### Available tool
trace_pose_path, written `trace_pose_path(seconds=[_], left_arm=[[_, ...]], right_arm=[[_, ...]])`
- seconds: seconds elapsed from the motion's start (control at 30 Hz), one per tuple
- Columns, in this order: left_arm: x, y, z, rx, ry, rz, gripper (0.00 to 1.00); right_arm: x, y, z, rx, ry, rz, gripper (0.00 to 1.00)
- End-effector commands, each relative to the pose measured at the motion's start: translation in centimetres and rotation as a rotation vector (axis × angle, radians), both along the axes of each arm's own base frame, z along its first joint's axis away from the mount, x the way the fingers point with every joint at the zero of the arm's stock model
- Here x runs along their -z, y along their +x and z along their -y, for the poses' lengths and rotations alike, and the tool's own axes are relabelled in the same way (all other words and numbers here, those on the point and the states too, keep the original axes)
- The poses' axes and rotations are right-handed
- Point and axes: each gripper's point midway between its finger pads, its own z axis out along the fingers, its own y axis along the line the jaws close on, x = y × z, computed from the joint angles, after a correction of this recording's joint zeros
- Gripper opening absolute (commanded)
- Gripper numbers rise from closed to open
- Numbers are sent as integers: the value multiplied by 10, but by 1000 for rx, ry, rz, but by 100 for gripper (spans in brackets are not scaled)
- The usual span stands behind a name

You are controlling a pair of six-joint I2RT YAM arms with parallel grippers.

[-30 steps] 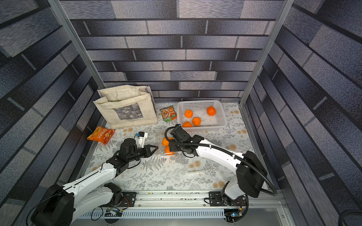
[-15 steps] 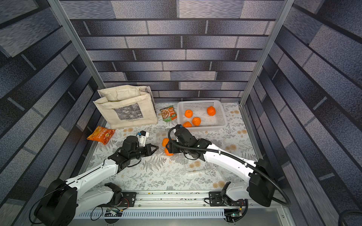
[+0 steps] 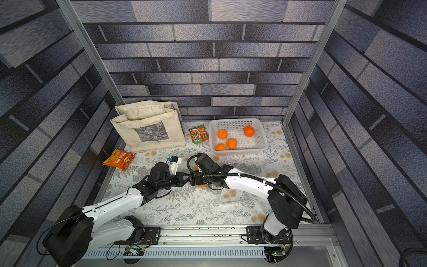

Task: Take oranges out of containers
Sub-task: Open the packing box at the center of the board.

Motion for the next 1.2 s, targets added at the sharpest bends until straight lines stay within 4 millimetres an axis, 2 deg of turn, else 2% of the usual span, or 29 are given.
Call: trace_pose_path(seconds=[0.0, 0.1, 0.13, 0.17, 0.3, 0.43, 0.57, 0.63, 0.67, 0.83, 1.0, 1.17], left_arm=[[-40, -1, 20, 59, -119, 109, 0], [-45, -2, 23, 63, -144, 113, 0], [-46, -3, 25, 71, -151, 115, 0], [-47, -4, 26, 71, -154, 116, 0], [-47, -7, 30, 80, -152, 116, 0], [-44, -7, 29, 76, -143, 113, 0], [-34, -3, 21, 52, -115, 92, 0], [-26, 2, 12, 16, -110, 58, 0], [-23, 5, 8, -4, -110, 41, 0], [0, 13, -15, -89, -91, -60, 0], [3, 18, -25, -119, -111, -121, 0], [10, 21, -32, -133, -89, -138, 0]], right_arm=[[6, 0, -5, -1, -18, -2, 61], [12, 1, -3, 2, -40, -1, 53], [2, 6, -8, 7, -29, 15, 50], [3, 6, -8, 7, -37, 15, 46], [11, 7, -9, 7, -56, 5, 20], [11, 8, -6, 13, -68, 16, 0], [4, 11, 1, 31, -65, 49, 0], [-7, 15, 2, 44, -38, 72, 0], [3, 11, 10, 46, -54, 62, 0], [-14, 17, 26, 100, 2, 91, 0], [-26, 20, 50, 145, 40, 113, 0], [-22, 21, 77, 204, 31, 105, 0]])
